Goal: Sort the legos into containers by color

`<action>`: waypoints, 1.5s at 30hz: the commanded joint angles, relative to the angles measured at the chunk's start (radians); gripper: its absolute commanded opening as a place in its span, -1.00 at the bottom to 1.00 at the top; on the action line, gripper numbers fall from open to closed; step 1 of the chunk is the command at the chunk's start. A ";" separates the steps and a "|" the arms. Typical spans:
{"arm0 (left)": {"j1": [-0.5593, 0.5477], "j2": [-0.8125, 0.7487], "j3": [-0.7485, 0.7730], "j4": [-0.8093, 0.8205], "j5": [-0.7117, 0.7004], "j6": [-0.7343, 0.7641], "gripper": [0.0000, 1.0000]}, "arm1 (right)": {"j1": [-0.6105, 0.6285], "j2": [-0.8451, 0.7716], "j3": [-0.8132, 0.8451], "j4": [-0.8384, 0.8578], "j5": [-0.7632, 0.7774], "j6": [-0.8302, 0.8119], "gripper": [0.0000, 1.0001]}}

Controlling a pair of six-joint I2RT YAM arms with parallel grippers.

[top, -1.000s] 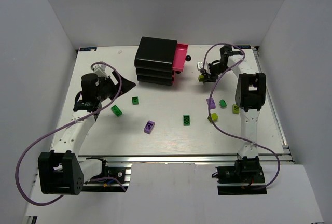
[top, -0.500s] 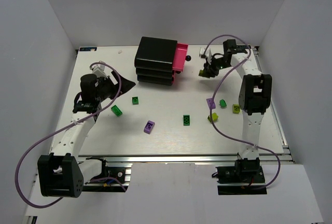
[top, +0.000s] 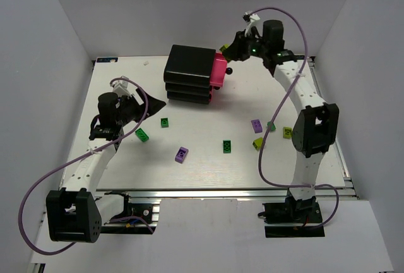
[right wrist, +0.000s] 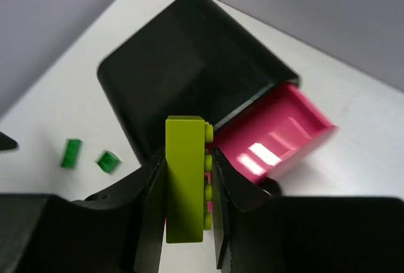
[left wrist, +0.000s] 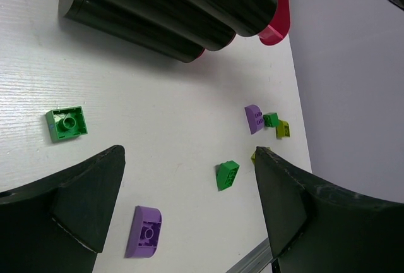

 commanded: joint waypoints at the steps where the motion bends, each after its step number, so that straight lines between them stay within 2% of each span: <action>1: -0.003 -0.026 -0.012 0.045 0.027 -0.008 0.86 | 0.040 0.065 -0.012 0.124 0.115 0.329 -1.00; 3: -0.003 -0.032 -0.015 0.048 0.027 -0.016 0.86 | 0.051 0.111 0.021 0.158 0.136 0.367 -1.00; 11: -0.003 -0.054 -0.015 0.024 0.020 -0.042 0.84 | 0.074 0.157 0.059 0.152 0.258 0.326 -0.96; 14: -0.003 -0.049 -0.010 -0.013 0.015 -0.050 0.83 | 0.075 0.152 0.056 0.140 0.233 0.297 -0.54; 15: -0.003 -0.042 -0.006 -0.018 0.012 -0.051 0.83 | 0.075 0.149 0.054 0.138 0.226 0.292 -0.25; 17: -0.003 -0.026 0.031 -0.039 0.015 -0.047 0.80 | 0.077 0.140 0.045 0.143 0.193 0.274 -0.07; 18: -0.012 -0.002 0.045 -0.047 0.018 -0.037 0.77 | 0.077 0.138 0.042 0.144 0.187 0.268 0.09; 22: -0.032 0.063 0.142 -0.079 0.030 -0.011 0.69 | 0.077 0.134 0.056 0.140 0.181 0.251 0.22; 24: -0.055 0.102 0.192 -0.085 0.044 -0.002 0.64 | 0.072 0.134 0.068 0.127 0.180 0.236 0.22; 25: -0.064 0.118 0.211 -0.085 0.049 -0.001 0.56 | 0.071 0.131 0.071 0.127 0.181 0.228 0.22; 27: -0.102 0.153 0.272 -0.081 0.064 0.010 0.39 | 0.063 0.108 0.079 0.136 0.169 0.190 0.19; 28: -0.119 0.199 0.296 -0.081 0.070 0.015 0.19 | 0.055 0.092 0.079 0.141 0.138 0.170 0.15; 29: -0.138 0.227 0.324 -0.093 0.075 0.022 0.09 | 0.054 0.059 0.077 0.152 0.114 0.148 0.11; 31: -0.208 0.311 0.413 -0.117 0.080 0.050 -0.15 | 0.032 -0.008 0.050 0.164 0.075 0.052 -0.09; 32: -0.234 0.340 0.448 -0.131 0.077 0.062 -0.22 | 0.025 -0.039 0.025 0.164 0.074 0.032 -0.24; 33: -0.288 0.372 0.521 -0.150 0.070 0.093 -0.28 | 0.015 -0.073 -0.061 0.208 0.092 0.032 -0.83; 34: -0.315 0.436 0.559 -0.192 0.066 0.110 -0.32 | -0.015 -0.136 -0.112 0.259 0.153 0.064 -1.00; 37: -0.420 0.535 0.721 -0.298 0.040 0.182 -0.38 | -0.069 -0.210 -0.257 0.227 0.215 0.091 -1.00; 38: -0.443 0.598 0.761 -0.327 0.032 0.197 -0.32 | -0.118 -0.216 -0.272 0.194 0.184 0.079 -1.00; 39: -0.463 0.632 0.801 -0.357 0.027 0.225 -0.25 | -0.133 -0.221 -0.280 0.140 0.157 0.067 -0.93; 40: -0.501 0.661 0.871 -0.418 0.014 0.236 -0.13 | -0.153 -0.228 -0.283 0.085 0.128 0.052 -0.64; 41: -0.520 0.716 0.905 -0.443 0.005 0.246 -0.02 | -0.187 -0.240 -0.295 0.001 0.109 0.003 -0.24; 42: -0.536 0.742 0.938 -0.469 0.000 0.257 0.19 | -0.198 -0.259 -0.359 -0.020 0.073 -0.029 -0.09; 44: -0.578 0.791 1.023 -0.536 0.000 0.269 0.31 | -0.231 -0.337 -0.429 -0.073 0.061 -0.142 0.22; 45: -0.592 0.832 1.048 -0.558 0.001 0.280 0.37 | -0.238 -0.357 -0.449 -0.107 0.058 -0.177 0.27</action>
